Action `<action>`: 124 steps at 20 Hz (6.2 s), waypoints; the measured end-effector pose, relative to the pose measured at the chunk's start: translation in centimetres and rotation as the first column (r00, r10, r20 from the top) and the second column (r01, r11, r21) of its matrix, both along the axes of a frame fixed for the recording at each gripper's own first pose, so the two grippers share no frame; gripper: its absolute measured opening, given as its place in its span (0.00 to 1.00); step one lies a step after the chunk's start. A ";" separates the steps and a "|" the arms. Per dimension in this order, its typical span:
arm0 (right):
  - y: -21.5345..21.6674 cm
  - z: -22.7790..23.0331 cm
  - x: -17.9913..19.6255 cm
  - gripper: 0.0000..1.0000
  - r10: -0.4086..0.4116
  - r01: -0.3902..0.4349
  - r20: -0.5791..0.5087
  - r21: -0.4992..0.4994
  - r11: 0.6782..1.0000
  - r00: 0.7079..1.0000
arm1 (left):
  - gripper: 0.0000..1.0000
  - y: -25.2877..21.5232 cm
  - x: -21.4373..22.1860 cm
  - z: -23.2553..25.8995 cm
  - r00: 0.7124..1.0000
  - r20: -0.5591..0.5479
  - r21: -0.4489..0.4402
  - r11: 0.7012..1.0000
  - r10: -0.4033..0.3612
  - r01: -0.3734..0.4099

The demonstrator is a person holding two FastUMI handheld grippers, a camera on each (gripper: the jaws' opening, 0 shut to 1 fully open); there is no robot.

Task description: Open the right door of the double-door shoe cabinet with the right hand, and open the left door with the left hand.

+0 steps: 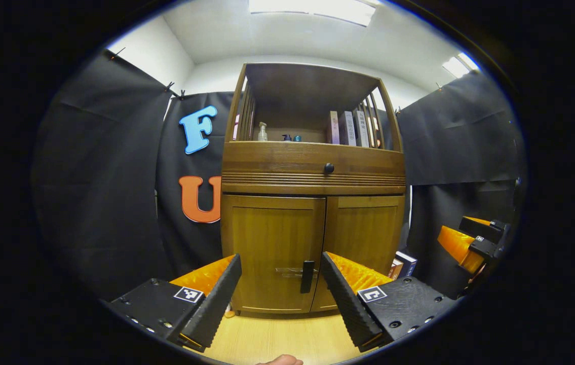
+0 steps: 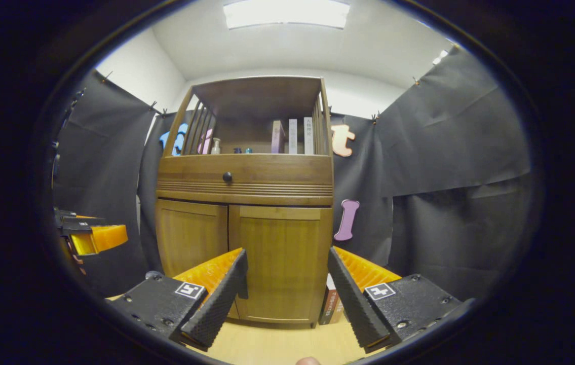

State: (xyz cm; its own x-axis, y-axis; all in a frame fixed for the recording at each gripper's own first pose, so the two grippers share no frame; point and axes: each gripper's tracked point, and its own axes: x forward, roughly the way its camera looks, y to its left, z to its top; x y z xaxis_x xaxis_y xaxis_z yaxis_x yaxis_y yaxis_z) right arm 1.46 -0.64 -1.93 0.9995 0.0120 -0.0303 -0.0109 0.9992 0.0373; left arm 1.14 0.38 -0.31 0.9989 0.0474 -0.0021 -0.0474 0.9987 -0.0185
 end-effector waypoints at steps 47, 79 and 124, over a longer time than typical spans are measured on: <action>13.4 -22.0 22.5 0.37 0.094 -0.084 -0.341 0.045 0.995 0.935 | 0.95 9.0 -3.6 -2.0 0.971 0.033 0.128 0.962 0.239 -0.241; 6.6 -20.0 8.1 0.30 0.153 -0.127 -0.300 0.103 0.986 0.942 | 0.96 1.5 -2.8 -4.4 0.997 -0.042 0.111 0.992 0.068 -0.063; -16.5 -20.2 -1.6 0.04 -0.186 0.220 -0.347 0.062 0.974 0.919 | 0.96 -10.4 1.5 -10.1 0.963 -0.218 -0.017 0.987 -0.160 0.160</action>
